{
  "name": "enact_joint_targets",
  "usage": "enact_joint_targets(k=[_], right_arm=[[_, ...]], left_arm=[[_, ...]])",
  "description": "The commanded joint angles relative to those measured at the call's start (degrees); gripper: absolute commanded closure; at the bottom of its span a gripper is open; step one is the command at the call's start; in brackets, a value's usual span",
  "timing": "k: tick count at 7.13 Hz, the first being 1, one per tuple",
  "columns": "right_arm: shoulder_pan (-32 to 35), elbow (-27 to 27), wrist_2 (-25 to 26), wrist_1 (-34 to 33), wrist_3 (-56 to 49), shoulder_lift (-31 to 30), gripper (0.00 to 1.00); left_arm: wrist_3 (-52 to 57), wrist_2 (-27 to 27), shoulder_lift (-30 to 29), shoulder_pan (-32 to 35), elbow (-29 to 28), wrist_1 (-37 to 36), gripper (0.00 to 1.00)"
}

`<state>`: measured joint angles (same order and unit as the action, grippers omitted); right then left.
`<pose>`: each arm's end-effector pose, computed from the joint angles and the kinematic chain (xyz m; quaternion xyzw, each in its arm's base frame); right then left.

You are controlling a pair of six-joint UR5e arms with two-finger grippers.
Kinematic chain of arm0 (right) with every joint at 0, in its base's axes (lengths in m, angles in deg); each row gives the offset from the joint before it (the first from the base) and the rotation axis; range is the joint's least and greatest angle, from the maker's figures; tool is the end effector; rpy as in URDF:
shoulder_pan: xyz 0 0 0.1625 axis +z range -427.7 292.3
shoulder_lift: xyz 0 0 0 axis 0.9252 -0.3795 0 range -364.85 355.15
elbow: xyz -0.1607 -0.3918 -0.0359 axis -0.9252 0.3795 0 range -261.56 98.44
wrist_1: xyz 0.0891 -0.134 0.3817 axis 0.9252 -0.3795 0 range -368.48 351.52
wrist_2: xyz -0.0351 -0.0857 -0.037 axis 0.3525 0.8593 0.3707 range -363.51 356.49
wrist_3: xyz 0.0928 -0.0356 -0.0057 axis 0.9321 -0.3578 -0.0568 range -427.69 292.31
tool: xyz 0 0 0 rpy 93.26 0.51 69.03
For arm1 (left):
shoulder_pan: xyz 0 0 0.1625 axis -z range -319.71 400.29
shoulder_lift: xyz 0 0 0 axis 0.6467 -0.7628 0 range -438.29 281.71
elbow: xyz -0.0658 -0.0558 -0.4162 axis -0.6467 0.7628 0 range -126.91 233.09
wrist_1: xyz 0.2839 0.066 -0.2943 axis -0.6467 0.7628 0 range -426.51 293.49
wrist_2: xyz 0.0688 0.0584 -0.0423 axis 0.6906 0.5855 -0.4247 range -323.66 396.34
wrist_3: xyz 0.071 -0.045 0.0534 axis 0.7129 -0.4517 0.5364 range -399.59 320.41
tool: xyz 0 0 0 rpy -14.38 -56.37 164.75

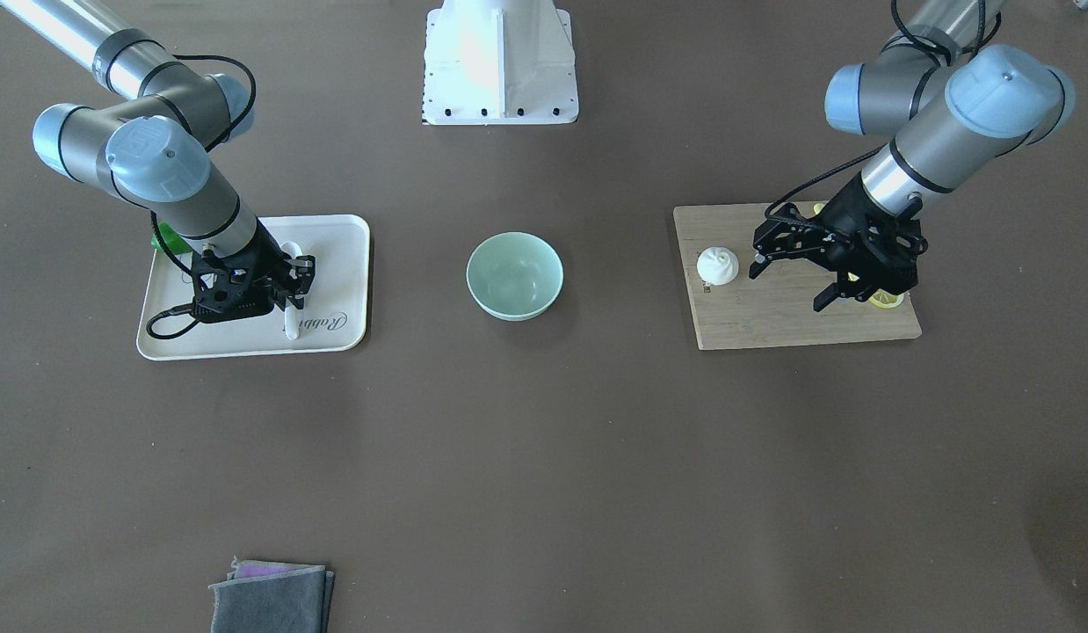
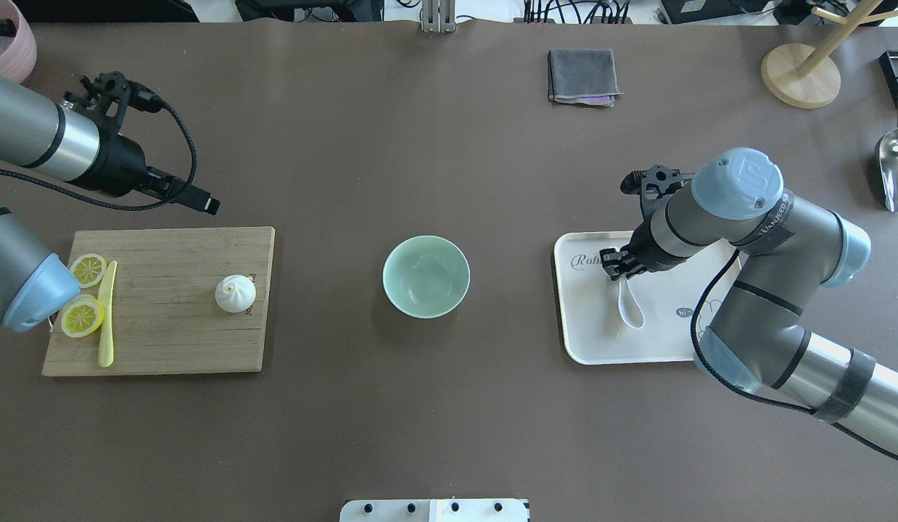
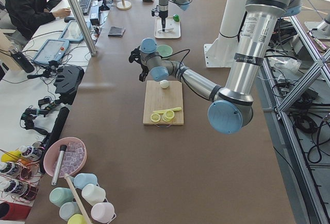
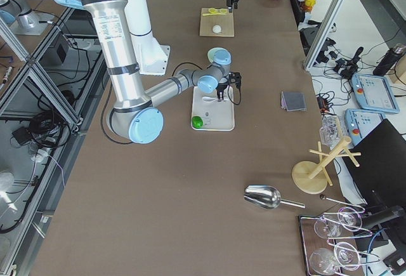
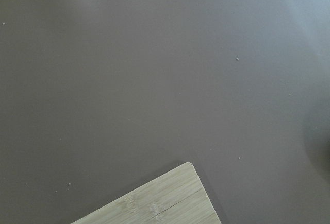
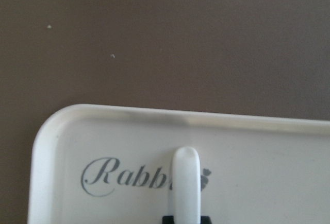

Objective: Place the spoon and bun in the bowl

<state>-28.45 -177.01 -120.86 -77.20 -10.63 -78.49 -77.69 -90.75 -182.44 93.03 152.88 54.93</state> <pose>-0.4224 -0.4583 0.4211 0.0324 -0.4178 -0.0369 0.9072 0.2956 -0.5094 0.3786 0.1765 0.4922 0.1417 0.8405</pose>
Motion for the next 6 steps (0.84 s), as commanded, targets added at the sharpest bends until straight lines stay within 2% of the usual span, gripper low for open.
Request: enact_joint_targets(k=[1,4,6], right_arm=[[0.13,-0.35,0.28,-0.1,0.07,0.08,1.0],[3.55,-3.33,-1.82,-2.28,0.07,1.93,1.0],[5.83,-4.31,-4.29,-5.1,0.07,4.99,1.0]], left_arm=[[-0.04,0.0,0.01,0.0,-0.39,0.03,0.02],[-0.22,2.01,0.53,-3.75,-0.66,-0.14,0.02],[-2.5,7.27,0.71,-9.55,-0.48,0.21,0.02]])
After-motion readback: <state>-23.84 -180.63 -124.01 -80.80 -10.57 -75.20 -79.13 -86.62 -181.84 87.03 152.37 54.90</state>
